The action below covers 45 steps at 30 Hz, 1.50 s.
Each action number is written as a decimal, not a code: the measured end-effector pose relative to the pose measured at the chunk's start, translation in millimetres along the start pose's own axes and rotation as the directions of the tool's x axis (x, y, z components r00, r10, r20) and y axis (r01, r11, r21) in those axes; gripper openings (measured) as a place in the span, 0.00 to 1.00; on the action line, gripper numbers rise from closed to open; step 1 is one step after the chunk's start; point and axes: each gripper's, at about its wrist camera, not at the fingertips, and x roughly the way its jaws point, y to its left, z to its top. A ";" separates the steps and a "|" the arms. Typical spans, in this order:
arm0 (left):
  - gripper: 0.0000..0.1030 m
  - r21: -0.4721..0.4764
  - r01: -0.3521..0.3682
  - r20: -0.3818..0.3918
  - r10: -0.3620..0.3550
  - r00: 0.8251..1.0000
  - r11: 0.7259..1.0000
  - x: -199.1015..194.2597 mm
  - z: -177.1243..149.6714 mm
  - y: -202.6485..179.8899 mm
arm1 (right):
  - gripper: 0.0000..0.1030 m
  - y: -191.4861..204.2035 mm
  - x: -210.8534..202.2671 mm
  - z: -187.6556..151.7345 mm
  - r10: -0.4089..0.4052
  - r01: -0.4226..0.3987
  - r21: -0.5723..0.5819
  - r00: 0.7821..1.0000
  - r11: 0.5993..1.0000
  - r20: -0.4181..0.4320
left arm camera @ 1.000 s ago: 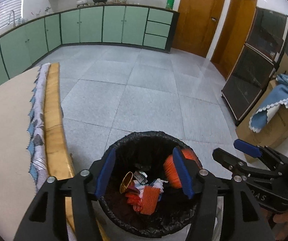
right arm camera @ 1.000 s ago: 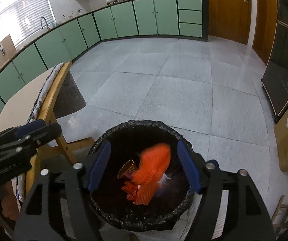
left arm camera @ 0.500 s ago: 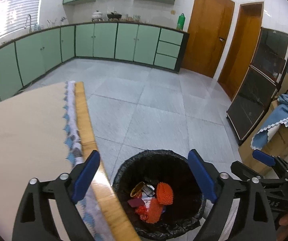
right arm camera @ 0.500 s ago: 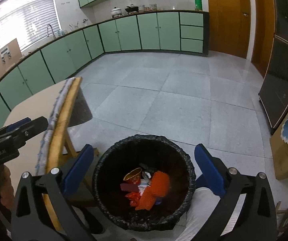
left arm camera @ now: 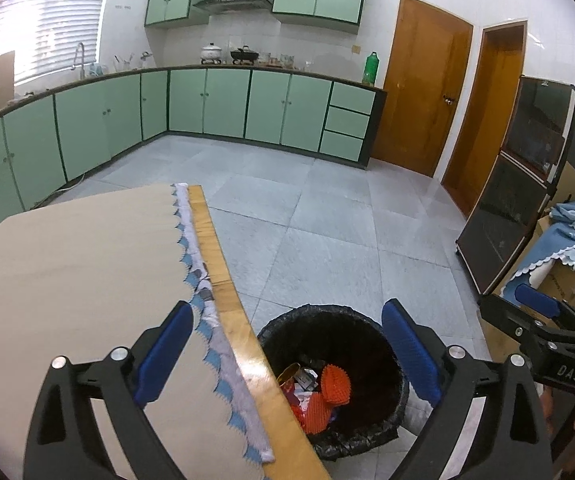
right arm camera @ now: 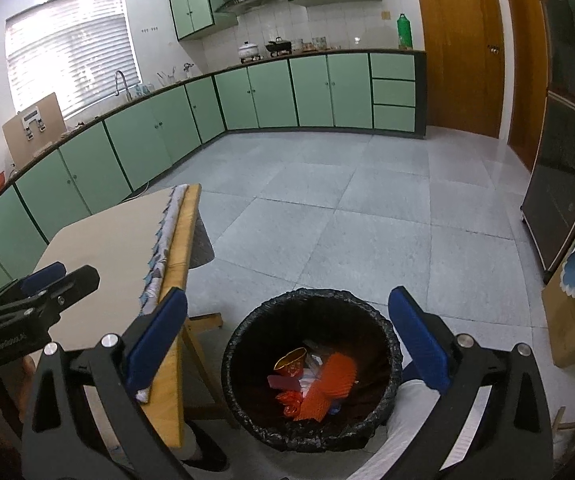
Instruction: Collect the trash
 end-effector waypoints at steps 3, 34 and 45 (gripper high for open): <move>0.91 -0.002 -0.011 0.009 0.011 1.000 1.000 -14.3 -4.0 1.5 | 0.95 8.5 -13.6 -3.6 -0.007 0.007 -0.012 1.000 1.000 0.013; 0.91 -0.013 -0.096 0.112 0.097 0.989 0.995 -99.4 -31.0 11.2 | 0.95 51.9 -80.2 -30.0 0.053 -0.046 -0.058 0.991 0.997 0.120; 0.91 -0.014 -0.107 0.140 0.108 0.984 0.994 -110.5 -36.5 12.3 | 0.95 57.7 -90.2 -30.7 0.059 -0.048 -0.079 0.987 0.996 0.149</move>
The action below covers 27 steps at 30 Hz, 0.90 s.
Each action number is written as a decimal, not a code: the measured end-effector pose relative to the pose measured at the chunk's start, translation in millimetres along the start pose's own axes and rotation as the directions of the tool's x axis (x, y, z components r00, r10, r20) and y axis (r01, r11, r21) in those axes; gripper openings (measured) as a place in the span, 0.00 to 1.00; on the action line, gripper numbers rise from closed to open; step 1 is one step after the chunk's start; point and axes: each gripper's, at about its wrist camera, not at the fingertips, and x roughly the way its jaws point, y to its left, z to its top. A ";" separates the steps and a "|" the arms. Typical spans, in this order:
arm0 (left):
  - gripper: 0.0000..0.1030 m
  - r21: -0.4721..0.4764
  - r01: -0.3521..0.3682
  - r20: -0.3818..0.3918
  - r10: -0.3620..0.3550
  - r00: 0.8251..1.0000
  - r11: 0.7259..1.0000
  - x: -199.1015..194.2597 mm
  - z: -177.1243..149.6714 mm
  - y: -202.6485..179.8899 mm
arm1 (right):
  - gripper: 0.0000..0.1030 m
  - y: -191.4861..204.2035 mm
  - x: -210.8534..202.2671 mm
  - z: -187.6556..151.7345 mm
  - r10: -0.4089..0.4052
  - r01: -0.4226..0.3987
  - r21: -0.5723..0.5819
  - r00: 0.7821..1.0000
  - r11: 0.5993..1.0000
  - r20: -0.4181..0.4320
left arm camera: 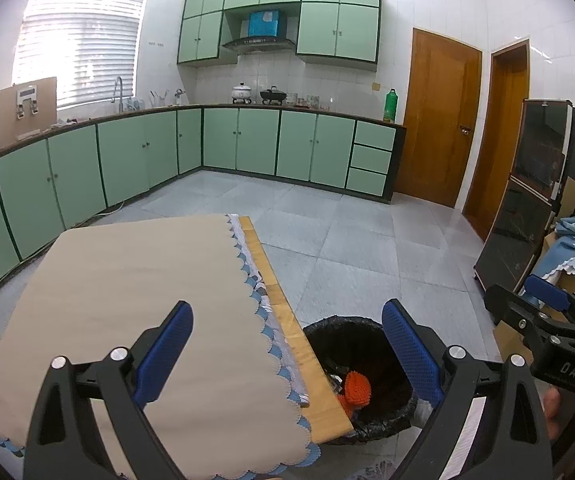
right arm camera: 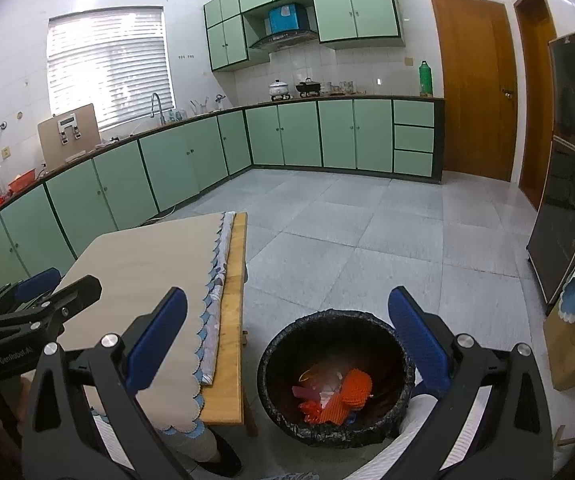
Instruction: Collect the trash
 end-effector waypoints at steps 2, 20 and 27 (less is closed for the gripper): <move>0.91 -0.002 0.001 0.002 -0.001 1.000 1.000 -1.2 -0.3 0.9 | 0.95 1.8 -1.8 -0.4 0.002 -0.002 0.000 1.000 1.000 0.004; 0.91 0.000 -0.006 0.012 0.006 1.000 1.000 -3.1 -0.8 2.4 | 0.95 5.4 -4.5 0.5 0.010 -0.009 -0.009 1.000 1.000 0.010; 0.91 -0.003 -0.006 0.013 0.006 1.000 1.000 -4.4 -0.2 2.7 | 0.95 6.4 -3.4 0.2 0.010 -0.010 -0.011 1.000 1.000 0.008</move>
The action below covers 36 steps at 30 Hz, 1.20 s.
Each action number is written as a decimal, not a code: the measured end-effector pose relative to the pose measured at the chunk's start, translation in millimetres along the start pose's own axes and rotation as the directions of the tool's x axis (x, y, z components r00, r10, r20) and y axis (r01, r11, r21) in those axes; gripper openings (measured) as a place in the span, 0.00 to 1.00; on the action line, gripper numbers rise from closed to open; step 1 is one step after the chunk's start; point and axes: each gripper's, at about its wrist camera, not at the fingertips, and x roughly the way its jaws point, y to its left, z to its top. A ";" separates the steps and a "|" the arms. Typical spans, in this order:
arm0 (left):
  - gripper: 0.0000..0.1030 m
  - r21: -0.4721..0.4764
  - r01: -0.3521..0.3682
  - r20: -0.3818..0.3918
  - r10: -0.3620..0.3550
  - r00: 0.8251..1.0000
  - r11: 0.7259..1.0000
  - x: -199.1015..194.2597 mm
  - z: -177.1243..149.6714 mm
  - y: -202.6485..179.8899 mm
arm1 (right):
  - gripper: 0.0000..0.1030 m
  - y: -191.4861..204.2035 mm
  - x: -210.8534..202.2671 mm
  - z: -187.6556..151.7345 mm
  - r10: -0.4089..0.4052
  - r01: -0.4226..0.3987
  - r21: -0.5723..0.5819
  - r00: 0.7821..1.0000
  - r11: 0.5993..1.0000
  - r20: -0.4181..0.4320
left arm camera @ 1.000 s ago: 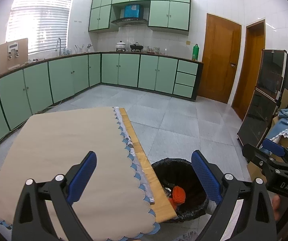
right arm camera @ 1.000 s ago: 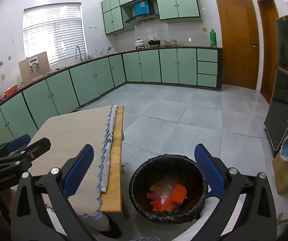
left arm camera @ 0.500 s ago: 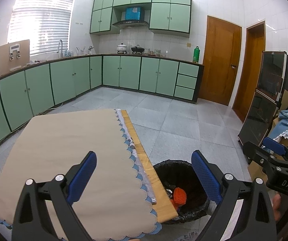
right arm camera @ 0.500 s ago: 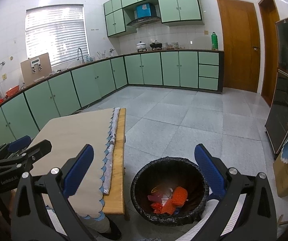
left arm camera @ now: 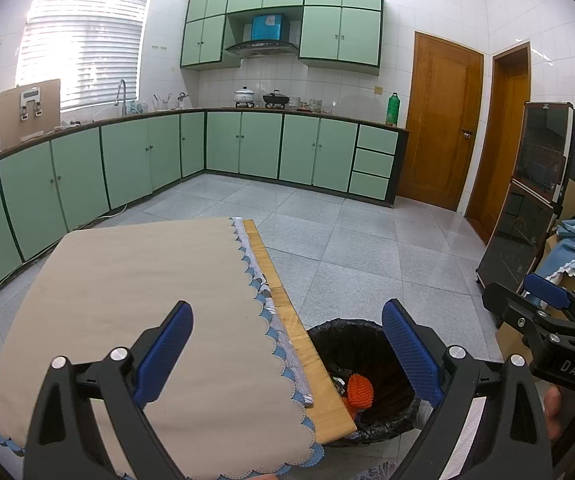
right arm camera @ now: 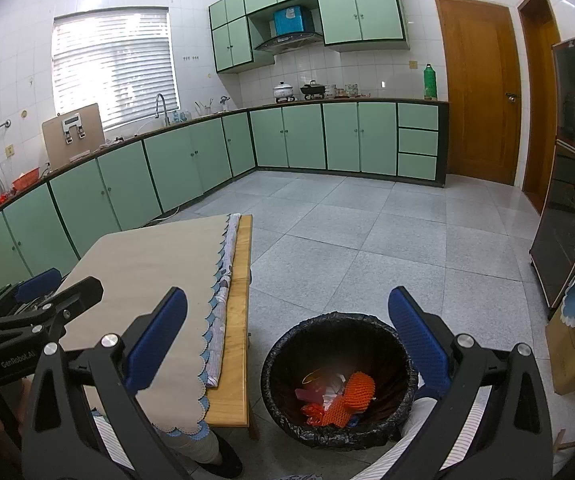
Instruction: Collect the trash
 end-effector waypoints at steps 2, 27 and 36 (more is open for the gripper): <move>0.91 -0.001 0.000 0.000 0.000 1.000 1.000 0.0 0.0 0.0 | 0.95 0.2 -0.1 -0.1 0.000 0.000 0.001 1.000 1.000 0.000; 0.91 -0.006 -0.003 0.009 0.003 1.000 1.000 -3.0 2.7 2.6 | 0.95 2.9 0.4 -0.1 0.004 -0.004 -0.005 1.000 1.000 0.001; 0.91 -0.006 -0.005 0.009 0.005 1.000 1.000 -3.6 2.7 2.2 | 0.95 3.7 0.4 0.4 0.004 -0.004 -0.005 1.000 1.000 -0.001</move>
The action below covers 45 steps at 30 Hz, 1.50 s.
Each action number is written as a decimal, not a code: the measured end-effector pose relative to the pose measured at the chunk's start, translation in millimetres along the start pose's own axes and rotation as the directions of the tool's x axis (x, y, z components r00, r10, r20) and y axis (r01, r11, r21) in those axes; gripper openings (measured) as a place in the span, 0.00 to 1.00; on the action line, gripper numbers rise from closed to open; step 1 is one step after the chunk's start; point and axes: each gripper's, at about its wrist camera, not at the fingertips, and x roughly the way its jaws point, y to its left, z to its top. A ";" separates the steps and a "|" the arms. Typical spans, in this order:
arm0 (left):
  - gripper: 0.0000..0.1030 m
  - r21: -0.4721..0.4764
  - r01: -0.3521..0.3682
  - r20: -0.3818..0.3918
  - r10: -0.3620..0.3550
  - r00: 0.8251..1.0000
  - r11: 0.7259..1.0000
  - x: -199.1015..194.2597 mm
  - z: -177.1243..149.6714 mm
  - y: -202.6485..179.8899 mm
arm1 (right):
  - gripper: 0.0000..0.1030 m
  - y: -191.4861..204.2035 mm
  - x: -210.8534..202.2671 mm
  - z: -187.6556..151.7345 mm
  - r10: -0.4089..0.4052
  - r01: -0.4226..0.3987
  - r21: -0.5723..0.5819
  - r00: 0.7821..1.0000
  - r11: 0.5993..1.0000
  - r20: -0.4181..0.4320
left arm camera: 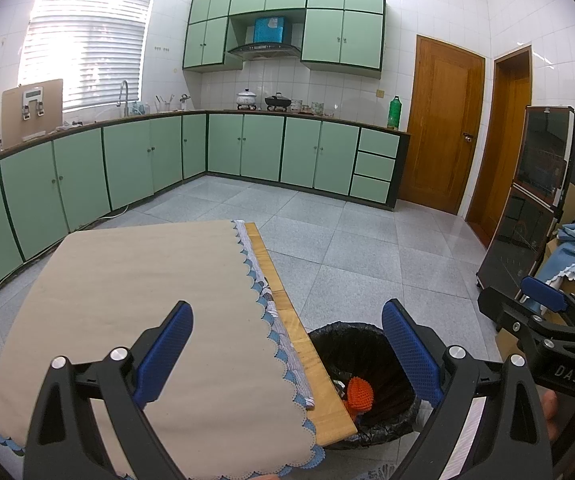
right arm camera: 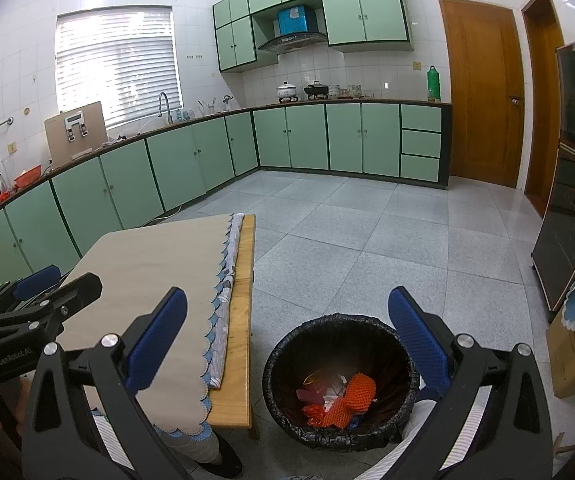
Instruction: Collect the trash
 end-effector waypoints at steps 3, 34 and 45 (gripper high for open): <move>0.91 0.000 0.000 -0.001 0.000 1.000 1.000 0.1 -0.1 0.0 | 0.95 0.5 -0.4 -0.3 0.001 -0.001 0.001 1.000 1.000 -0.001; 0.91 0.003 -0.006 -0.010 0.006 1.000 1.000 0.6 -2.5 -1.4 | 0.95 -4.6 4.0 -0.3 0.003 -0.003 0.000 1.000 1.000 -0.009; 0.91 -0.005 -0.006 -0.019 0.006 1.000 1.000 2.4 -3.5 -2.1 | 0.95 -7.6 8.4 -6.7 0.003 -0.003 0.002 1.000 1.000 -0.015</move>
